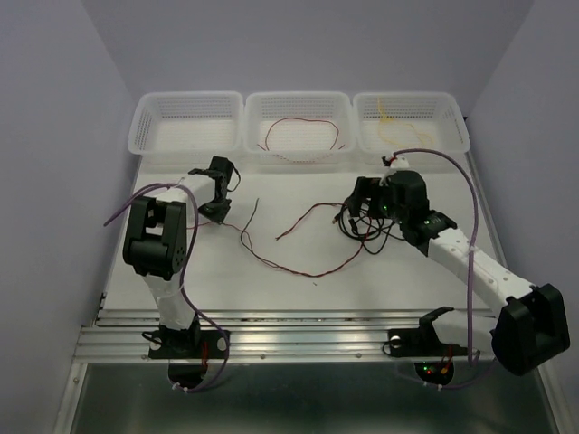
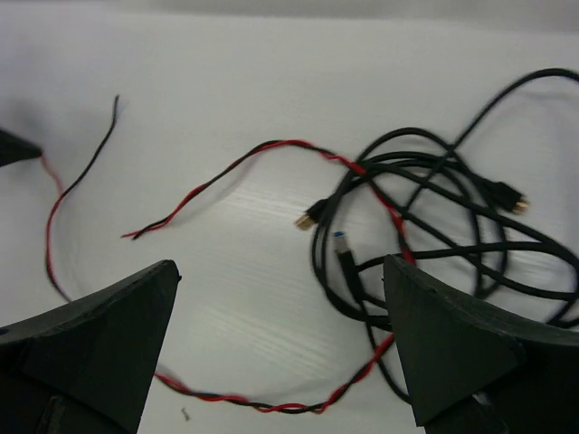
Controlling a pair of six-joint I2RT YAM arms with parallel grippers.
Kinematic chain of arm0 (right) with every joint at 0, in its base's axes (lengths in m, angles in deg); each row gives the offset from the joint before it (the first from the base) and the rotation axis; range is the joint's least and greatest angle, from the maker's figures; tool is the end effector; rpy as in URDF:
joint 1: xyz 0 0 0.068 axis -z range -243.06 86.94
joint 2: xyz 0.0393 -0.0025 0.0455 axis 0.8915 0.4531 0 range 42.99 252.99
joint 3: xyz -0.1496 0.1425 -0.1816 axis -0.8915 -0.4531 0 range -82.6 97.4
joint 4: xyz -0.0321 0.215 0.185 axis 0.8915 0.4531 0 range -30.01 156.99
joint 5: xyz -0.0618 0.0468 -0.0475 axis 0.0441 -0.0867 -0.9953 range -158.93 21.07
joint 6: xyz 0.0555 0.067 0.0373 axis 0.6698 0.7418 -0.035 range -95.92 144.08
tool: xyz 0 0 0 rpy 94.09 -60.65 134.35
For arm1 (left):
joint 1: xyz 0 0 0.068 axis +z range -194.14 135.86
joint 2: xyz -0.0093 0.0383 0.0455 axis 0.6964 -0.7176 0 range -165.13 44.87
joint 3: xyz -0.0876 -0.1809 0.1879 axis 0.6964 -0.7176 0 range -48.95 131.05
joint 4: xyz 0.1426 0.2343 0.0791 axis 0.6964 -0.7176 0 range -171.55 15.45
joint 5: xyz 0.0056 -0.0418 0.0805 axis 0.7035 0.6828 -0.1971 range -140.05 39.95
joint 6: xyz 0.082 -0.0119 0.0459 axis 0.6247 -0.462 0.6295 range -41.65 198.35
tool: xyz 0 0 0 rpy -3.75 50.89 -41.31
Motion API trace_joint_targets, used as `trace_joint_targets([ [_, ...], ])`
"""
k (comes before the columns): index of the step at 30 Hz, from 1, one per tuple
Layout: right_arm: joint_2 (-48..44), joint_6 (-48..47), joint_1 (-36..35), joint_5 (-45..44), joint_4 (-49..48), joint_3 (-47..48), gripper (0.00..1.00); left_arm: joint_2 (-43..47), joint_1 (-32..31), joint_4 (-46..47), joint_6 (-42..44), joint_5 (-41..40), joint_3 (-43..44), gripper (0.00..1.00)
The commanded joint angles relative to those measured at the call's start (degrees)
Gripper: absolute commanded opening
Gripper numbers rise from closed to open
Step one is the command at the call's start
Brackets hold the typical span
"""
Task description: Untangle the cables
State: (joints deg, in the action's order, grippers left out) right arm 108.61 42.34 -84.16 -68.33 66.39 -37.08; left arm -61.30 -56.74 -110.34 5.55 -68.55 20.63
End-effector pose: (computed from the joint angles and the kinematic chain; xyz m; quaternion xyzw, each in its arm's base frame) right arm 0.3052 0.1187 0.2483 -0.0238 0.8500 0.1815 0.4940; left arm 0.3904 -0.0594 0.1084 -0.5104 0.8315 0.0142 0.2188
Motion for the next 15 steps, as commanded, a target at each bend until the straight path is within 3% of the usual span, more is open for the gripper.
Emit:
trace_joint_targets([
  [1,4.50,2.64,-5.96,1.16,-4.01,4.84,1.00,7.87,-3.38,11.60,8.45,0.66,-4.18,0.00],
  [15,14.61,9.42,-11.33,8.18,-14.47,7.21,1.00,30.49,-15.07,24.36,18.38,-5.05,-7.89,0.00],
])
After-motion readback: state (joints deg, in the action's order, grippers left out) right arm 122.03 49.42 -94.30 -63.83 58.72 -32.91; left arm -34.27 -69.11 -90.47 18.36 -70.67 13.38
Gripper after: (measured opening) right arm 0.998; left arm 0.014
